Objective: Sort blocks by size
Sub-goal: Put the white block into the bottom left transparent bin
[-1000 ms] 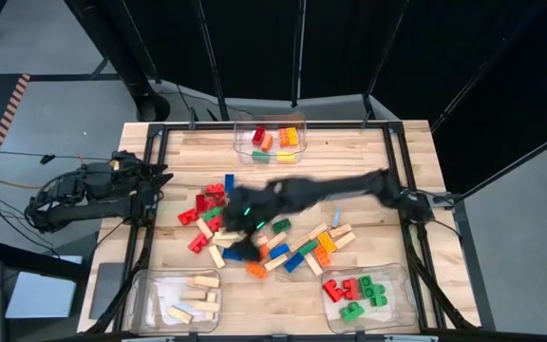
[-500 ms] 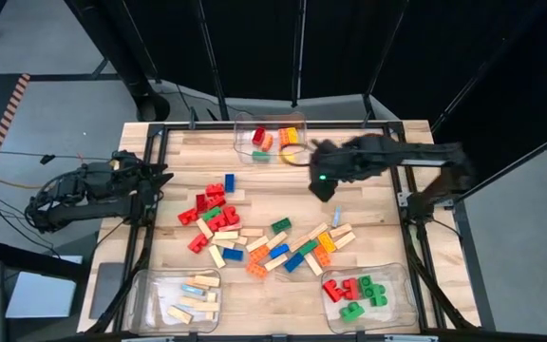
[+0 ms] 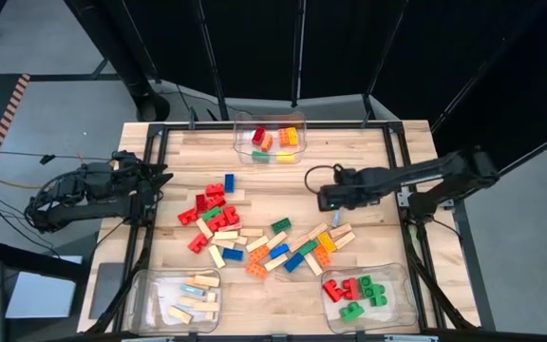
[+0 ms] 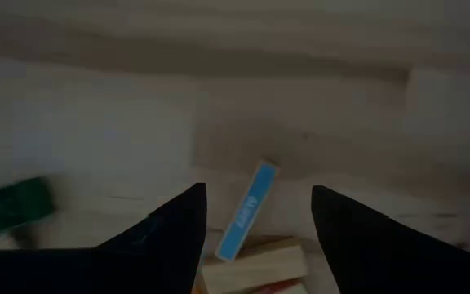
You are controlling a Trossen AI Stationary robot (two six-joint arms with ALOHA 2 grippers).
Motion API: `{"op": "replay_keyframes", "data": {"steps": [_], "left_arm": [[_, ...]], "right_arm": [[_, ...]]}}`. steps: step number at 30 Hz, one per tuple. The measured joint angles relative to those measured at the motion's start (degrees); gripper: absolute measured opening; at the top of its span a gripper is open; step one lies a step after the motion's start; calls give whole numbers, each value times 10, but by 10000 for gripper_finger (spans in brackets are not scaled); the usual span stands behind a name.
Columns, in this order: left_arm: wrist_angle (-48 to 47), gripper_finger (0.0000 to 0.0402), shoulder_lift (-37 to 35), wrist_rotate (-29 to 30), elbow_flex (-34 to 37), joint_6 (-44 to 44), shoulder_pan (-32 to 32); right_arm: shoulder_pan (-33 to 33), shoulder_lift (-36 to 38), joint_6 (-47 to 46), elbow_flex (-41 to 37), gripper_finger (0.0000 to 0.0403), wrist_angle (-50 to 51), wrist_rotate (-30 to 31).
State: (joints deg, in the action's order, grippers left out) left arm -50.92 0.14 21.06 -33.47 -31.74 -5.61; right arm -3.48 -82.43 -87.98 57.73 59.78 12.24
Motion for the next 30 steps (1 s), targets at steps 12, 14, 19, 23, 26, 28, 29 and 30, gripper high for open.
{"op": "replay_keyframes", "data": {"steps": [12,14,19,23,26,28,29,30], "left_arm": [[0,245,0,0,0,1,0],[0,245,0,0,0,1,0],[-1,245,0,-1,0,1,0],[-2,245,0,-2,0,1,0],[-2,245,0,-1,0,1,0],[-1,245,0,-1,0,1,0],[-1,245,0,-1,0,1,0],[-1,245,0,-1,0,1,0]], "right_arm": [[-1,-151,10,-29,230,-94,-76],[7,-174,19,-27,224,-121,-88],[25,-213,27,-18,145,-132,-129],[37,-204,53,-12,75,-117,-120],[50,-179,73,-4,76,-113,-118],[53,-160,91,16,76,-114,-96],[52,-149,103,32,76,-125,-87],[47,-141,118,53,76,-145,-80]]}}
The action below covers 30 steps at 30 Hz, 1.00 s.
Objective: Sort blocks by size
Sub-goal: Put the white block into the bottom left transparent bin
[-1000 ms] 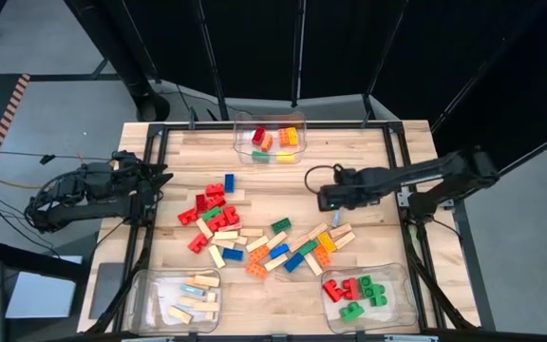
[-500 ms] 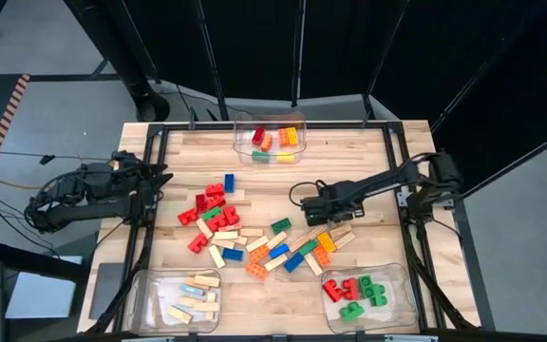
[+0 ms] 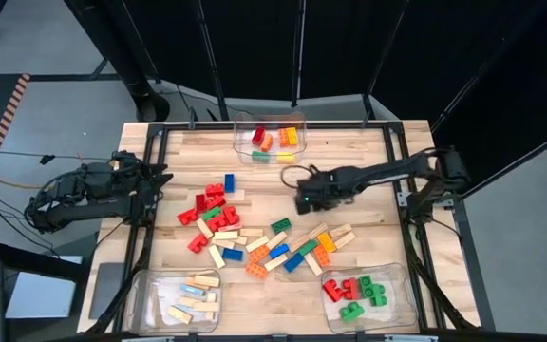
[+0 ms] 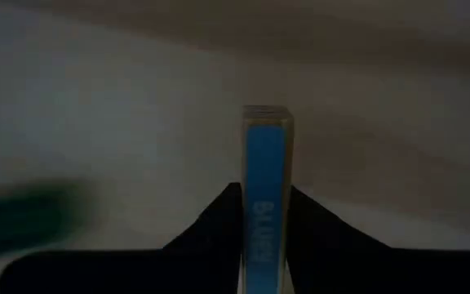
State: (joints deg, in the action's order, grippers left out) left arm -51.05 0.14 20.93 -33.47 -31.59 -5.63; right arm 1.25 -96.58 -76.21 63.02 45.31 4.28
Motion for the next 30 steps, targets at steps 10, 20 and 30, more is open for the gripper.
{"op": "replay_keyframes", "data": {"steps": [10,20,30], "left_arm": [[1,245,0,0,0,-1,0],[1,245,0,0,0,-2,0],[1,245,0,0,0,-2,0]], "right_arm": [[-71,-94,259,222,76,-281,-29],[-105,-336,435,529,76,-311,-164],[-117,-492,464,719,76,-320,-314]]}}
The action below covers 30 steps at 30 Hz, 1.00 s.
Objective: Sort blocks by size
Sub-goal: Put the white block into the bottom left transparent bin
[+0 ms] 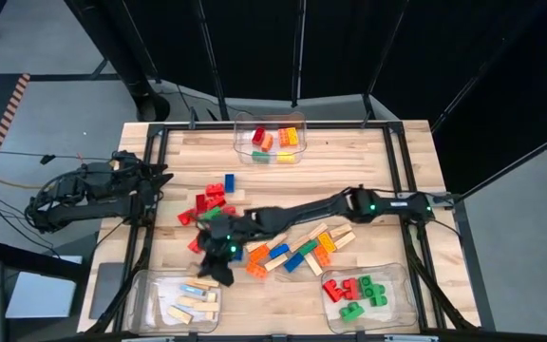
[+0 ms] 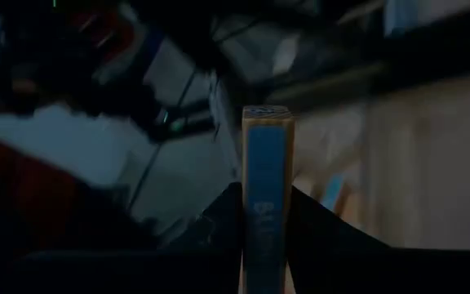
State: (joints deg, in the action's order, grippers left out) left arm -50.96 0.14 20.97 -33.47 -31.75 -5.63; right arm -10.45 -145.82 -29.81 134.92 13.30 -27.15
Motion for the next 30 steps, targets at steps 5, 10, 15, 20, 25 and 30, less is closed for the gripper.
{"op": "replay_keyframes", "data": {"steps": [5,10,15,20,25,30], "left_arm": [[0,245,0,0,0,0,0],[0,245,0,0,0,0,0],[0,245,0,0,0,0,0],[0,245,0,0,0,0,0],[-1,245,0,0,0,0,0],[-2,245,0,0,0,0,0]], "right_arm": [[-18,-22,-28,-7,78,-49,-32],[-20,-19,1,-7,161,-51,0],[-16,6,37,-6,213,-39,26],[14,84,41,-6,207,180,-19],[23,199,158,-16,186,576,125],[4,317,158,-130,184,708,249]]}}
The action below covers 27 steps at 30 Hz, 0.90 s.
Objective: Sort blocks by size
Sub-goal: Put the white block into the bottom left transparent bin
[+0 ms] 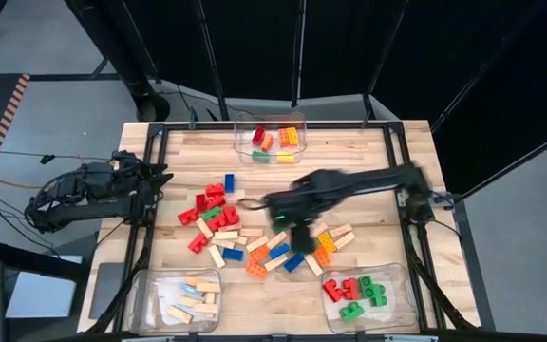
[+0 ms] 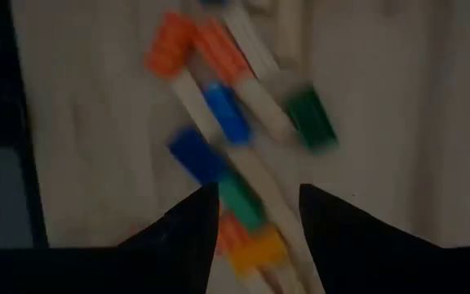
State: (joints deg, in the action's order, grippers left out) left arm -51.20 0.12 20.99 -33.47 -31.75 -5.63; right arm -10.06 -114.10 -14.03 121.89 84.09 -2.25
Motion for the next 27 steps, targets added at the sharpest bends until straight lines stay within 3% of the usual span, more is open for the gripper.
{"op": "replay_keyframes", "data": {"steps": [5,11,20,27], "left_arm": [[0,245,0,0,0,0,0],[-2,245,0,0,0,0,0],[-1,245,0,0,0,0,0],[-1,245,0,0,0,0,0]], "right_arm": [[-19,159,-74,-215,186,-11,98],[-39,256,-105,-439,192,-95,66],[-41,252,-15,-610,244,-304,24],[-33,203,37,-666,285,-316,37]]}}
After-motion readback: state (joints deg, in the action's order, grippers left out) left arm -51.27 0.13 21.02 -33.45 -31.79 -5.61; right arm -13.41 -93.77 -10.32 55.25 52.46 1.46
